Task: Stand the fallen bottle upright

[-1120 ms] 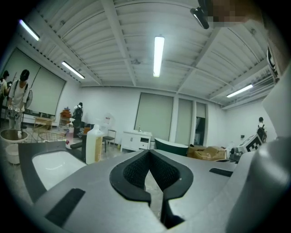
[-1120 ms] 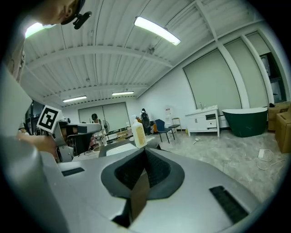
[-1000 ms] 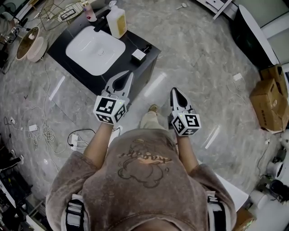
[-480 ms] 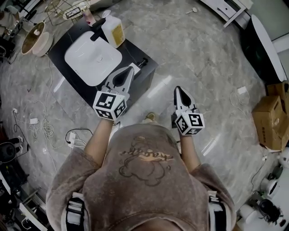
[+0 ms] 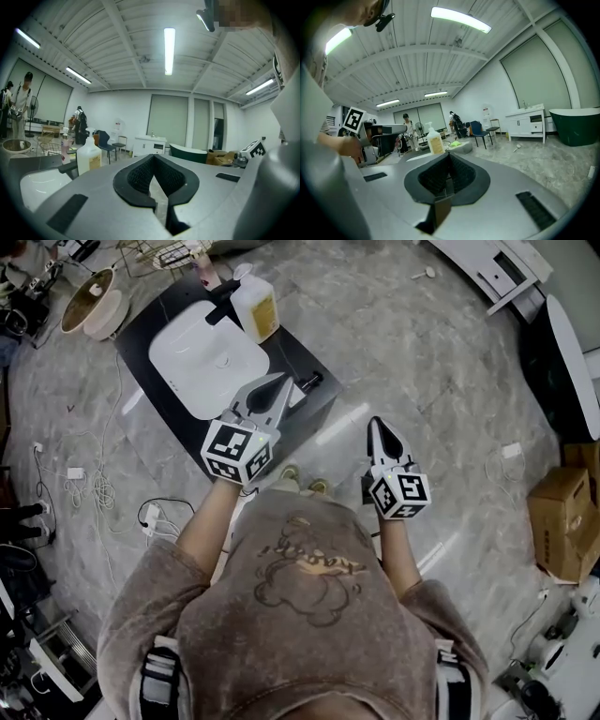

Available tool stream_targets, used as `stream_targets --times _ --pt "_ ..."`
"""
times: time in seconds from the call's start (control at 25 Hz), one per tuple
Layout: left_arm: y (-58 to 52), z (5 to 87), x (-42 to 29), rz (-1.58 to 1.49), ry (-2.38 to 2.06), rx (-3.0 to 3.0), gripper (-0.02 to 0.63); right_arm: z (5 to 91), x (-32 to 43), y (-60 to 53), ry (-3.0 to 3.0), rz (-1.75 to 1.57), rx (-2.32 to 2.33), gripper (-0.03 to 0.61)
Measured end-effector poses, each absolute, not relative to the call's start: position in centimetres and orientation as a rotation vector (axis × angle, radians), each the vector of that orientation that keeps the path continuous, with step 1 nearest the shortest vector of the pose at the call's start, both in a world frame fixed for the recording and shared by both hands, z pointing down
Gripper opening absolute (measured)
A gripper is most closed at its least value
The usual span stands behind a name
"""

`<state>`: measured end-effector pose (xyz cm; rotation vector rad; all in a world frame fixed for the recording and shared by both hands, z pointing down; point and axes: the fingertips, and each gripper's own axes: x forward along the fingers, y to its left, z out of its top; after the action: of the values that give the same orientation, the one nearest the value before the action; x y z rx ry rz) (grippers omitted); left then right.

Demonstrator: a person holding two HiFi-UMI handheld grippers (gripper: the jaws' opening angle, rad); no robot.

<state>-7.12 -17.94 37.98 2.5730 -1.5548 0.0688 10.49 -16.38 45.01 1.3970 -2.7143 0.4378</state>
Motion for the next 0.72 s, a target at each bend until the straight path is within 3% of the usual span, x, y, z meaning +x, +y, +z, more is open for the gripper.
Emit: stream_targets --times 0.72 --pt "-21.9 39.3 -8.5 0.131 -1.48 2.594 0.008 44.6 8.1 -18.9 -2.698 0.443 1.495 -0.003"
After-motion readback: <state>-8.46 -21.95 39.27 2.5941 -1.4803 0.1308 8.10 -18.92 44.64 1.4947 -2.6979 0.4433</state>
